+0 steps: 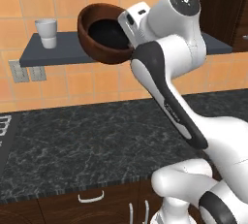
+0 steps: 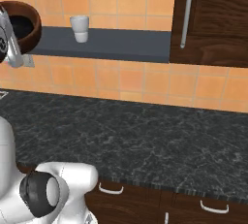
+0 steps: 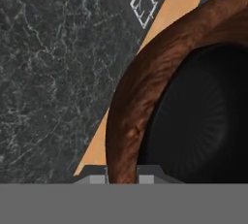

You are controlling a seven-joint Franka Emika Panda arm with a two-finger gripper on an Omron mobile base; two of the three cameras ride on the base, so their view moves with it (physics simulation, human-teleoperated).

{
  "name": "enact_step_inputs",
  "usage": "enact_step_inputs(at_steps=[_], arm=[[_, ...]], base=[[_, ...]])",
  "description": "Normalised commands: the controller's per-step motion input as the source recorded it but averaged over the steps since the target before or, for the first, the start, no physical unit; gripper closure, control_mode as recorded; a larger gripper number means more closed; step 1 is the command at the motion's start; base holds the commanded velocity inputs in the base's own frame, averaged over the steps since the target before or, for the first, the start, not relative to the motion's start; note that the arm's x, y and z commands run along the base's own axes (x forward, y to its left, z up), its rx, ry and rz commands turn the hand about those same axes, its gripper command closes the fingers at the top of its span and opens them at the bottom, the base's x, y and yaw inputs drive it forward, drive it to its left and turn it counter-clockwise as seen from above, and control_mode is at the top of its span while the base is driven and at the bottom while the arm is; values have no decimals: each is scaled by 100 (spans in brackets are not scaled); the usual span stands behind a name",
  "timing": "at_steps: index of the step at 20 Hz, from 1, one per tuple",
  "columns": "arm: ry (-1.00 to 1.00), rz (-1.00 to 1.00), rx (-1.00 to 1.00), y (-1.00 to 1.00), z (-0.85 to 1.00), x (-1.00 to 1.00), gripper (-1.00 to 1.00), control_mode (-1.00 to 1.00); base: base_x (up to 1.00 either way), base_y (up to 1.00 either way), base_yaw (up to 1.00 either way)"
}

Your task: Pick up the bowls on the counter and stack them on top of one another in the open cabinet. Place the smaller bowl on top of the larger bowl.

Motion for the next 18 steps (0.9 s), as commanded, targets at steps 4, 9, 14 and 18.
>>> enact_step_inputs(at_steps=[4,9,14,18], arm=[[14,-9,0,-17,0,100,100,-100],[6,-11,0,0,-14,100,100,-100],[0,-5,0,0,-14,100,100,-100],[0,0,0,4,-16,100,100,-100]], base=[[0,0,0],[0,0,0],[0,0,0],[0,0,0]])
